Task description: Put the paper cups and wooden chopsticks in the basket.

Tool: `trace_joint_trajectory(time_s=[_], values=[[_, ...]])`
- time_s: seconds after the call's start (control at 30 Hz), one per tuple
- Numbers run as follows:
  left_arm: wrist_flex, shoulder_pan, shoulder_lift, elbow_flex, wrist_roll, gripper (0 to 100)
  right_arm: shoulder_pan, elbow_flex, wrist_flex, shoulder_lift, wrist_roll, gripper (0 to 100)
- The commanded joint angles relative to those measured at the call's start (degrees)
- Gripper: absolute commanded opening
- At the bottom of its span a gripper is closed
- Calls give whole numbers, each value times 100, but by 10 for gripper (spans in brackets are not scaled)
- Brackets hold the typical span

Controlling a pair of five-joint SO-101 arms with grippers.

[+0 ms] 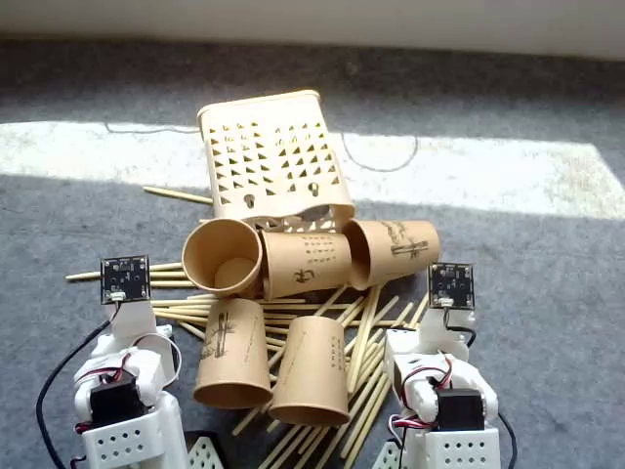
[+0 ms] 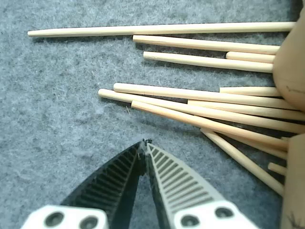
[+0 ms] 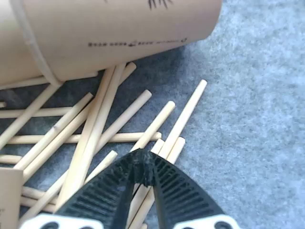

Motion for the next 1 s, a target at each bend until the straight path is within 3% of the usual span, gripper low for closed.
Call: trace_joint_trajectory(time_s=[0.0, 0.97], values=[[35, -40, -40, 110, 9, 7, 57, 620, 31, -40, -35, 6], [26, 198, -48, 92, 9, 7, 48, 620, 22, -40, -35, 6]])
